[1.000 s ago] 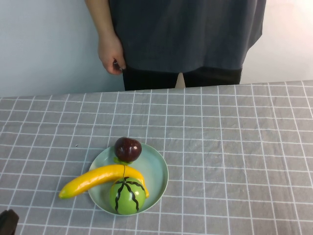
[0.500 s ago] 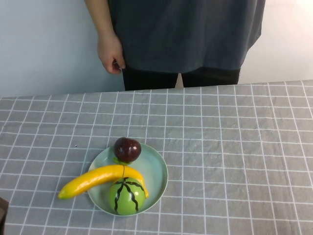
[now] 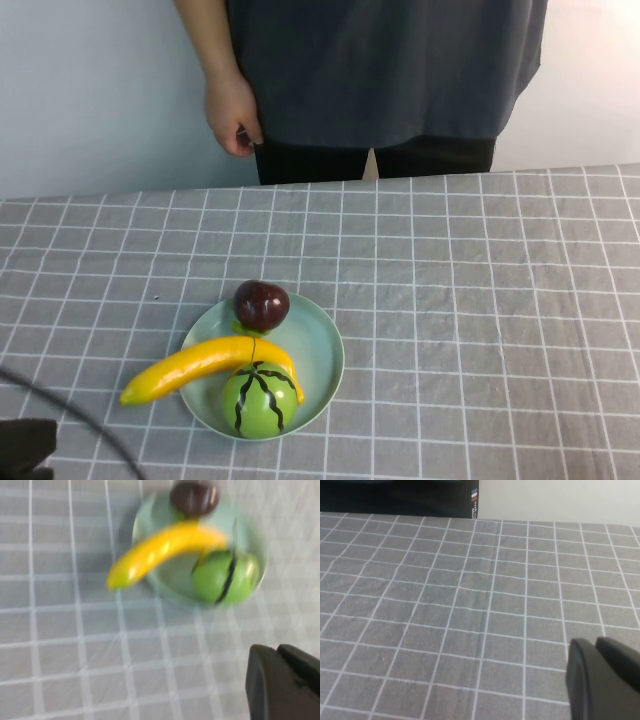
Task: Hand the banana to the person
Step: Pick up the banana
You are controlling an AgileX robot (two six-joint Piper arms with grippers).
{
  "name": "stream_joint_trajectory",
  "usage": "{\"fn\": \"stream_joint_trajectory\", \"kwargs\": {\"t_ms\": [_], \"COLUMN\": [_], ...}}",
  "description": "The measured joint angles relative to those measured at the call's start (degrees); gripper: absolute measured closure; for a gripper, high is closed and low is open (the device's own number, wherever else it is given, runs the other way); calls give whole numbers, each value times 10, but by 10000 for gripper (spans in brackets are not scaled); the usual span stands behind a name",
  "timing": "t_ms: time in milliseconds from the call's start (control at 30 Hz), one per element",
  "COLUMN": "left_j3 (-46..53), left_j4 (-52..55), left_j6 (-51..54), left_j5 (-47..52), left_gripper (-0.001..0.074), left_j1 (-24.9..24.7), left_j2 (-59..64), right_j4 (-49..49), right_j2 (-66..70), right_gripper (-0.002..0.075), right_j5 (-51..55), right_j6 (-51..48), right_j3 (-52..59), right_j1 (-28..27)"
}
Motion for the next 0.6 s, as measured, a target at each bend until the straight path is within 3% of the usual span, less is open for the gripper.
{"fn": "stream_joint_trajectory", "kwargs": {"t_ms": [267,600], "left_j3": [-103,-192], "left_j4": [22,71], "left_j6": [128,169], "left_j5": [79,78], "left_gripper": [739,739], "left_j1": [-11,-138], "left_j2": [201,396], "right_j4": [0,0], "right_j2": [0,0], "right_gripper": [731,731], "right_j5": [0,0], "right_j6": [0,-1], "right_j3": [0,0], "right_j1": [0,0]}}
